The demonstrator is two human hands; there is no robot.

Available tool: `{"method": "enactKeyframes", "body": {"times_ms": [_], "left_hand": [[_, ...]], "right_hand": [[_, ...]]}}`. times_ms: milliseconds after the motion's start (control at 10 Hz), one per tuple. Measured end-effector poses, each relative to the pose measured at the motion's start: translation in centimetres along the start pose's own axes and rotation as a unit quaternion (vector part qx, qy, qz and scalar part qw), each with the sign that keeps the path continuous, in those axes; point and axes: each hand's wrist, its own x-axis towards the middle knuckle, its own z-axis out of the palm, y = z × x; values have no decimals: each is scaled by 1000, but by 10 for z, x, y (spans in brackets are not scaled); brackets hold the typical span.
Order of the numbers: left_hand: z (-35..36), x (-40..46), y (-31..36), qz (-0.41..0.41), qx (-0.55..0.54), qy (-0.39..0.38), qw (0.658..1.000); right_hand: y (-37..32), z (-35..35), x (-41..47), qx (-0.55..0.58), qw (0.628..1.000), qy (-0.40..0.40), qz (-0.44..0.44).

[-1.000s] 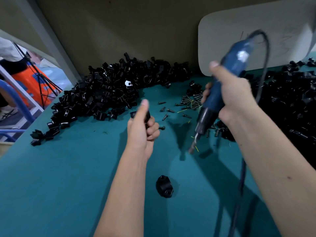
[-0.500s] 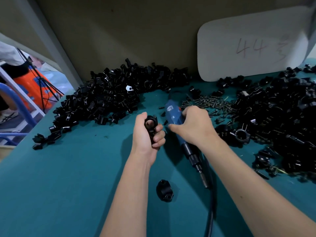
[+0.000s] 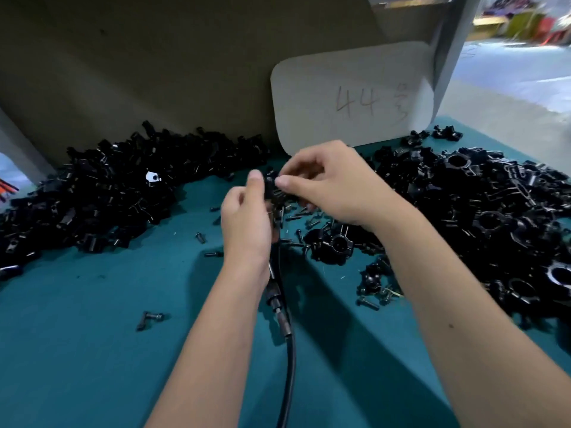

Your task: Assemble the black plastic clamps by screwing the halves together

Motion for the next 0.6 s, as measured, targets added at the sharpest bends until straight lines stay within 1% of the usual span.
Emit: {"method": "enactKeyframes", "body": {"times_ms": [100,200,300,400,500,600], "left_hand": [[44,-4,5,66,42,-50,996],[92,-13,8,85,44,-109,989],[134,-26,16,80,7,-165,983],[162,-36,24,85,-13,-212,973],[157,-36,27,131,40,-198,971],[133,-26,22,161,16,-145,976]], "right_hand": [[27,-41,-10,-25,994,60,91],[52,-70,-21,-49,974,165,145],[73,-95,-33,-58,946,271,171],[82,-115,-40,-3,927,321,193],[81,-123,-43,-8,915,360,182],[61,-125,-47,107,912,382,107]]}}
